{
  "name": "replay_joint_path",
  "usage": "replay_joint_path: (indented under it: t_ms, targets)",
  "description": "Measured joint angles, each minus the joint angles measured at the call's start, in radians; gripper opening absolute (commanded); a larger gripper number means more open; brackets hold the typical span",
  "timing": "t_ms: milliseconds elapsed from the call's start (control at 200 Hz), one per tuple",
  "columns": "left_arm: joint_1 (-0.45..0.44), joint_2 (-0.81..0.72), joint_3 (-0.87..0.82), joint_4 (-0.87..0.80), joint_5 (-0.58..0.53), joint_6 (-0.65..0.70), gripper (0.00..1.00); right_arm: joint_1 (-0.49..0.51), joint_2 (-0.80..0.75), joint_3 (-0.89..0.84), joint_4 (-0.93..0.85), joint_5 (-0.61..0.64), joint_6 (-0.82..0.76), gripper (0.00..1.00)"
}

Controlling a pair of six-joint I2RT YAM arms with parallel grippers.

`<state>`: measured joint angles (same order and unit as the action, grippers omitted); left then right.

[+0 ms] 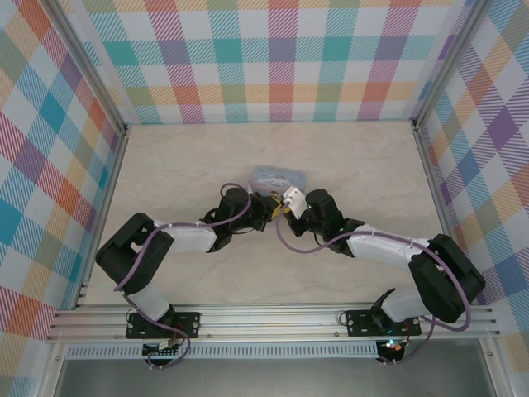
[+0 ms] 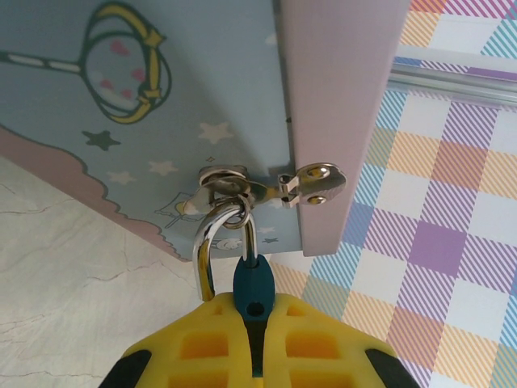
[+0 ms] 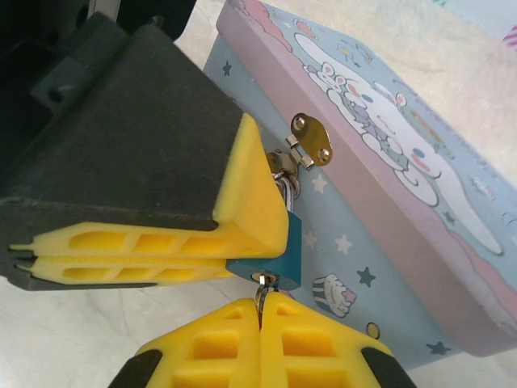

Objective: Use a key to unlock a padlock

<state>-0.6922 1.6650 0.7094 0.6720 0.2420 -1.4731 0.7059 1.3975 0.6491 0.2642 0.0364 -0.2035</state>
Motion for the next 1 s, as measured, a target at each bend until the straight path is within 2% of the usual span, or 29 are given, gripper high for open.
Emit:
replay_joint_path:
  t_ms: [150, 315, 440, 660, 850, 915, 1000]
  targets:
    - [0.000, 0.000, -0.010, -0.015, 0.000, 0.004, 0.00, -0.014, 0.016, 0.000, -0.003, -0.060, 0.095, 0.00]
    - [0.000, -0.005, -0.015, -0.043, 0.000, 0.037, 0.00, -0.034, 0.017, 0.000, -0.025, -0.124, 0.150, 0.29]
    - [0.000, -0.017, -0.015, -0.097, -0.020, 0.085, 0.00, -0.074, -0.046, -0.020, -0.048, -0.215, 0.183, 0.44]
    - [-0.008, -0.019, -0.019, -0.200, -0.050, 0.165, 0.00, -0.226, -0.182, -0.037, -0.104, -0.319, 0.275, 0.57]
    - [-0.029, 0.034, -0.019, -0.199, -0.061, 0.189, 0.00, -0.309, -0.089, 0.067, -0.235, -0.340, 0.383, 0.59]
    - [-0.033, 0.040, -0.018, -0.184, -0.065, 0.192, 0.08, -0.317, -0.045, 0.098, -0.254, -0.342, 0.415, 0.61]
    - [-0.034, 0.043, -0.018, -0.180, -0.072, 0.201, 0.25, -0.324, 0.003, 0.121, -0.270, -0.346, 0.453, 0.65]
